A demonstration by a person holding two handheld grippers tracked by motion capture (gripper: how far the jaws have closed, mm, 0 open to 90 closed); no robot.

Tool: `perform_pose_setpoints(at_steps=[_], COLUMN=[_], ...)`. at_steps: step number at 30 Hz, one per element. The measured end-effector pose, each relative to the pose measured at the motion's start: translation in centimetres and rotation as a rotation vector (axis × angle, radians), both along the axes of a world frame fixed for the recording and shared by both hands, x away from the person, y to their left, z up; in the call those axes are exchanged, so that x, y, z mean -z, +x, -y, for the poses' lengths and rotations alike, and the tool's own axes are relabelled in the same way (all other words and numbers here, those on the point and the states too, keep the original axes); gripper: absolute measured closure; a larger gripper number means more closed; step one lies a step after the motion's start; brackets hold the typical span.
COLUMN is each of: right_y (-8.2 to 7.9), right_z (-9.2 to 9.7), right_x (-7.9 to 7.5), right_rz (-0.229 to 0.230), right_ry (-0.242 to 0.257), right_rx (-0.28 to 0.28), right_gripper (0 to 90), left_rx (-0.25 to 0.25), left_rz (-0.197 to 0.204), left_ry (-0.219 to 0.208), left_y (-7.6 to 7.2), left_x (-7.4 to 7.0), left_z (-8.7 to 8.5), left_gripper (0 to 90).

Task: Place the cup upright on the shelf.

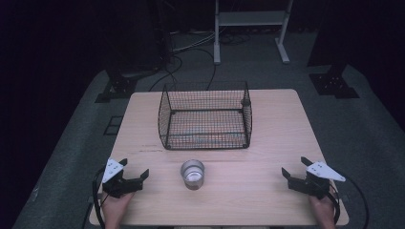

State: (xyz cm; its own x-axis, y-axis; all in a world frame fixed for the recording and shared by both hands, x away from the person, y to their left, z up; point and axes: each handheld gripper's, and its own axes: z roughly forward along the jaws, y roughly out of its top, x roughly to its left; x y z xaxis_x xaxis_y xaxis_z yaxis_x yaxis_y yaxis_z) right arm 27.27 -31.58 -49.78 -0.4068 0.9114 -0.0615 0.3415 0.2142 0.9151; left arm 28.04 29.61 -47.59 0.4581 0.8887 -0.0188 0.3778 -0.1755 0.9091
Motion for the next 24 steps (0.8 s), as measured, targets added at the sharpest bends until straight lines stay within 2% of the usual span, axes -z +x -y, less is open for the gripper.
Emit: perform_pose_setpoints(at_steps=[2, 6, 8, 14, 16, 19, 22, 24], right_y=[0.0, 0.0, 0.0, 0.0, 0.0, 0.0, 0.0, 0.0], right_z=[0.0, 0.2, 0.1, 0.0, 0.0, 0.0, 0.0, -0.1], right_x=[0.0, 0.0, 0.0, 0.0, 0.0, 0.0, 0.0, 0.0], right_rz=[0.002, 0.002, 0.001, 0.002, 0.001, 0.0, 0.0, -0.002], right_ry=[0.005, 0.015, 0.013, 0.0, 0.0, 0.001, -0.001, -0.004], right_rx=[0.004, 0.007, 0.006, 0.008, 0.01, 0.012, 0.016, 0.015], right_gripper=[13.4, 13.4, 13.4, 13.4, 13.4, 13.3, 13.4, 13.4], left_rx=[-0.004, 0.0, 0.004, 0.031, 0.032, 0.064, 0.099, 0.134], left_rz=[-0.003, -0.01, -0.006, 0.02, 0.035, 0.07, 0.089, 0.073], left_ry=[0.004, -0.015, -0.003, -0.005, 0.014, 0.012, 0.006, 0.001], left_y=[0.0, 0.0, -0.1, -0.4, -0.6, -0.9, -1.0, -0.8], left_x=[0.1, 0.4, 0.3, -0.1, -0.5, -1.3, -1.8, -2.0], left_z=[0.0, 0.0, 0.2, 0.8, 1.3, 1.8, 2.2, 2.6], left_gripper=[1.5, 1.5, 1.5, 1.4, 0.4, 0.0, 0.0, 0.0])
